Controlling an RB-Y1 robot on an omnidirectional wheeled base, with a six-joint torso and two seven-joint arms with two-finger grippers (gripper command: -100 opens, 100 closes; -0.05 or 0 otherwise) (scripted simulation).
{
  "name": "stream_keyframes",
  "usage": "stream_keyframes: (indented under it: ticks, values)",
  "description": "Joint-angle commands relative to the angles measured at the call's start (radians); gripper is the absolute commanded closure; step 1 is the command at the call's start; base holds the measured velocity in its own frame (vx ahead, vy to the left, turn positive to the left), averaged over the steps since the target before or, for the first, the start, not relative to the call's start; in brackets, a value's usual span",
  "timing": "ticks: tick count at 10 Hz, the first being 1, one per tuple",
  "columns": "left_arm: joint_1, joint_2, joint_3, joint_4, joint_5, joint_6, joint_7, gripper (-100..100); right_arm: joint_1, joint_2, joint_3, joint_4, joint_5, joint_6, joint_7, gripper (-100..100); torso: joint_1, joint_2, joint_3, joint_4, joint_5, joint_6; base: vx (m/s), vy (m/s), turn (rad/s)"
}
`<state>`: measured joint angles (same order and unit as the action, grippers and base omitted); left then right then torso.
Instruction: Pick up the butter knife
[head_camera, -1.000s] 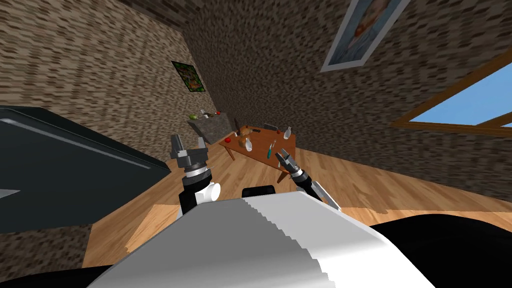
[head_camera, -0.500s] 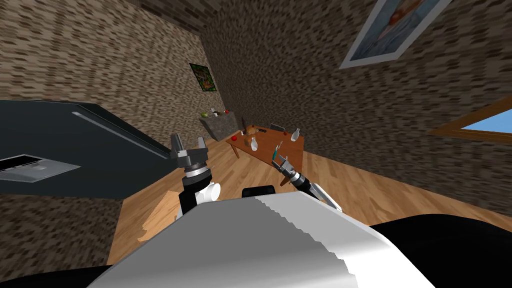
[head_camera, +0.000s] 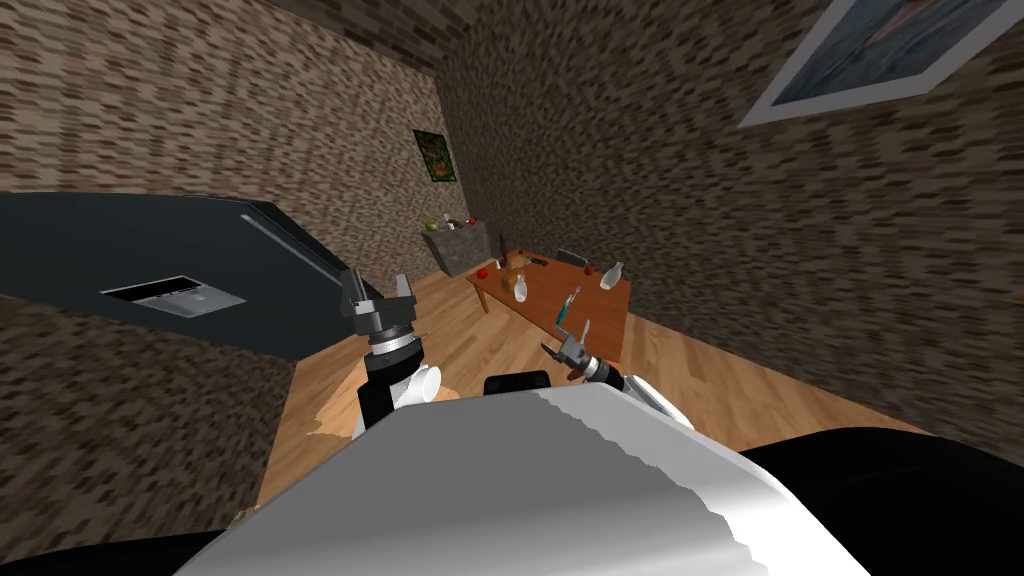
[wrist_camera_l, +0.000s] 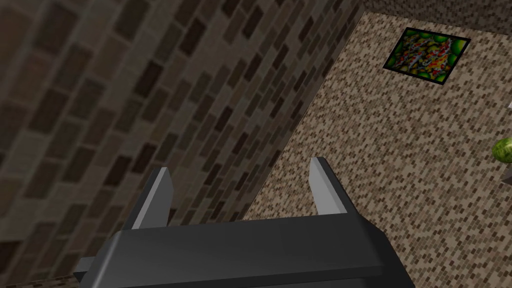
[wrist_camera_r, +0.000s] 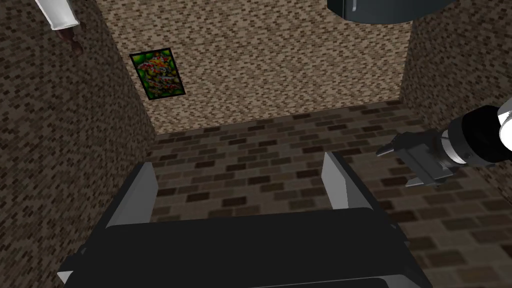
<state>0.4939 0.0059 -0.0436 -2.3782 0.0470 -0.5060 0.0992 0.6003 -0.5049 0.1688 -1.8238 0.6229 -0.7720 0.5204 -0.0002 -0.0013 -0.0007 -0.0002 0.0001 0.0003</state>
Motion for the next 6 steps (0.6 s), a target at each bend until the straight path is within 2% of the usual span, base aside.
stream_keyframes:
  ticks: [1, 2, 3, 4, 5, 6]
  values:
    - [0.0, 0.0, 0.0, 0.0, 0.0, 0.0, 0.0, 0, 0.002, -0.025, 0.009, 0.022, 0.046, 0.005, 0.016, -100, 0.0, 0.0, 0.0, 0.0, 0.0, 0.0, 0.029, -0.002, 0.158]
    - [0.0, 0.0, 0.0, 0.0, 0.0, 0.0, 0.0, 0, 0.006, -0.058, 0.025, 0.062, 0.078, 0.004, 0.048, -100, 0.0, 0.0, 0.0, 0.0, 0.0, 0.001, 0.029, -0.003, 0.249]
    - [0.0, 0.0, 0.0, 0.0, 0.0, 0.0, 0.0, 0, 0.006, -0.058, 0.025, 0.062, 0.093, 0.004, 0.048, -100, -0.001, 0.0, 0.0, 0.0, 0.0, 0.0, 0.026, -0.007, 0.153]
    - [0.0, 0.0, 0.0, 0.0, 0.0, 0.0, 0.0, 0, 0.01, -0.092, 0.041, 0.097, 0.13, 0.005, 0.08, -100, -0.001, 0.0, 0.0, 0.0, 0.0, 0.001, 0.03, -0.004, 0.284]
    - [0.0, 0.0, 0.0, 0.0, 0.0, 0.0, 0.0, 0, 0.01, -0.092, 0.041, 0.102, 0.14, 0.005, 0.08, -100, -0.001, 0.0, 0.0, 0.0, 0.0, 0.0, 0.026, -0.012, 0.13]
    - [0.0, 0.0, 0.0, 0.0, 0.0, 0.0, 0.0, 0, 0.013, -0.127, 0.056, 0.142, 0.18, 0.007, 0.111, -100, -0.001, 0.0, 0.0, 0.0, 0.0, 0.001, 0.039, -0.005, 0.253]
